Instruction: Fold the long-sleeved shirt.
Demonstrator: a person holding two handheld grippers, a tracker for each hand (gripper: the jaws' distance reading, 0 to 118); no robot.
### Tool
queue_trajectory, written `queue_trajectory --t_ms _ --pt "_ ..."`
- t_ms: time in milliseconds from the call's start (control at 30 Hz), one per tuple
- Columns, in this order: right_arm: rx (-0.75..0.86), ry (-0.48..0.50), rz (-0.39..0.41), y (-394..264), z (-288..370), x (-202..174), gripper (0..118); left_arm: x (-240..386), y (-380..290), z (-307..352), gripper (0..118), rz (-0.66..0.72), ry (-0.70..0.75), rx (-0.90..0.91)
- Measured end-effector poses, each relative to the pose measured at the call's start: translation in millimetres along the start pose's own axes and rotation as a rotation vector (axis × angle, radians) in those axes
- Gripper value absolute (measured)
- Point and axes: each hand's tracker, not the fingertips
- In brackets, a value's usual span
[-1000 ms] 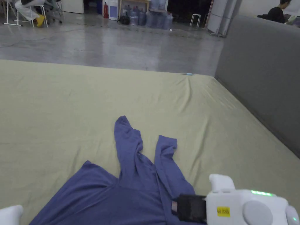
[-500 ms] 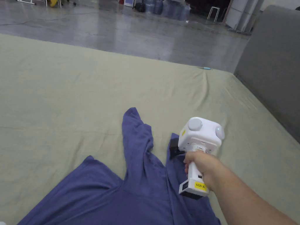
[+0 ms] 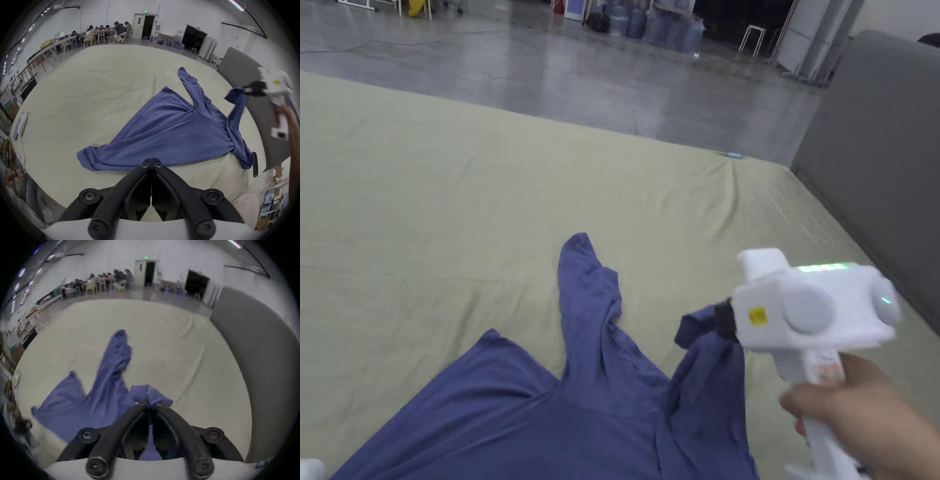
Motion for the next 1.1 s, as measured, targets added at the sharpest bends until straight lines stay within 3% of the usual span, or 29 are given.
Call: queue_trajectory --t_ms 100,233,333,433,533,733,800,833,900,933,1067,1100 --pt "-0.001 0.020 -0.009 -52 68 -5 0 -4 -2 -2 0 0.017 0.010 -0.014" --pt "-0.157 0.103 -0.026 -126 101 -19 0 -6 -2 2 0 0.027 0.025 -0.011" --pt "-0.305 0.116 -0.038 -167 77 -37 0 -6 -2 4 0 0.022 0.031 -0.002" --pt "-0.459 0.190 -0.146 -197 35 -48 0 -4 -3 9 0 0.017 0.023 0.000" --pt "-0.558 0.146 -0.188 -213 -10 -61 0 -1 -8 9 0 0.009 0.008 -0.015" --pt "-0.585 0.123 -0.182 -209 -24 -62 2 2 -14 7 0 0.005 -0.002 -0.038" --pt "-0.583 0.145 -0.224 -203 -13 -51 6 1 -13 7 0 0.014 -0.012 -0.042" --pt "-0.549 0.159 -0.287 -198 -1 -47 24 -1 -12 9 0 0.018 -0.015 -0.043" --pt "-0.393 0.185 -0.348 -188 38 -39 82 -5 -12 14 0 0.032 -0.017 -0.037" --pt "-0.318 0.204 -0.357 -184 56 -38 102 -6 -12 16 0 0.039 -0.015 -0.033" --pt "-0.189 0.277 -0.454 -191 100 -54 102 -5 -15 16 0 0.047 -0.015 -0.046" --pt "-0.181 0.254 -0.428 -196 102 -65 97 -4 -16 15 0 0.052 -0.018 -0.054"
